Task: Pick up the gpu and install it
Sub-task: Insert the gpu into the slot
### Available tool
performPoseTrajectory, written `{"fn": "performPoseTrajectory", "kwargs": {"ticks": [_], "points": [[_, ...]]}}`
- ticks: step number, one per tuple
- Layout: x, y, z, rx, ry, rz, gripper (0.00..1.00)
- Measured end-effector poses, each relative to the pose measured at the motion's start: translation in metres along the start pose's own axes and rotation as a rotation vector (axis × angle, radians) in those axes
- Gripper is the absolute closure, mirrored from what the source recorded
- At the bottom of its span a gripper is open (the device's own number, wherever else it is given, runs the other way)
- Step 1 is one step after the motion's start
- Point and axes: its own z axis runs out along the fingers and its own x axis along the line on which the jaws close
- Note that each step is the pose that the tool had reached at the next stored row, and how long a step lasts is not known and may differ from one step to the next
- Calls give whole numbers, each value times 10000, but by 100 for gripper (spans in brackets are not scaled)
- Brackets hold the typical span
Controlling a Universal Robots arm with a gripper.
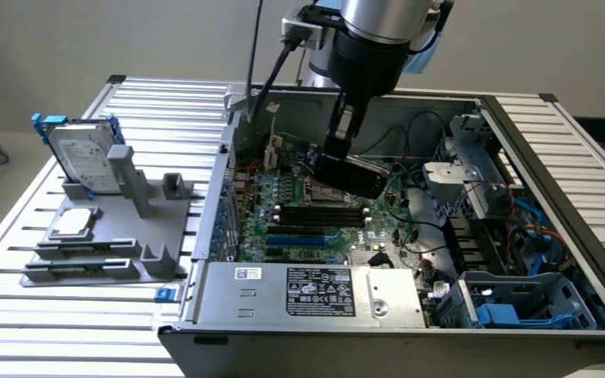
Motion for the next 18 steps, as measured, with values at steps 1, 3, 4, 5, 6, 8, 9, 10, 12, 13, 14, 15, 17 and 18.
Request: {"fn": "performPoseTrajectory", "kwargs": {"ticks": [1, 3, 4, 5, 6, 8, 9, 10, 12, 13, 14, 15, 17, 18], "points": [[0, -1, 7, 16, 16, -176, 73], [0, -2, 20, 56, 47, -536, 73], [0, -3, 26, 82, 63, -722, 73], [0, -3, 30, 112, 75, -893, 73], [0, -3, 33, 152, 82, -1045, 73], [0, -4, 40, 248, 88, -1336, 73], [1, -5, 42, 300, 92, -1491, 73], [1, -5, 45, 351, 94, -1624, 73], [4, -7, 55, 447, 89, -1834, 73], [8, -8, 61, 488, 87, -1916, 73], [13, -9, 69, 524, 85, -1994, 73], [19, -10, 77, 552, 81, -2063, 73], [33, -13, 94, 589, 77, -2193, 73], [44, -13, 104, 599, 74, -2239, 73]]}}
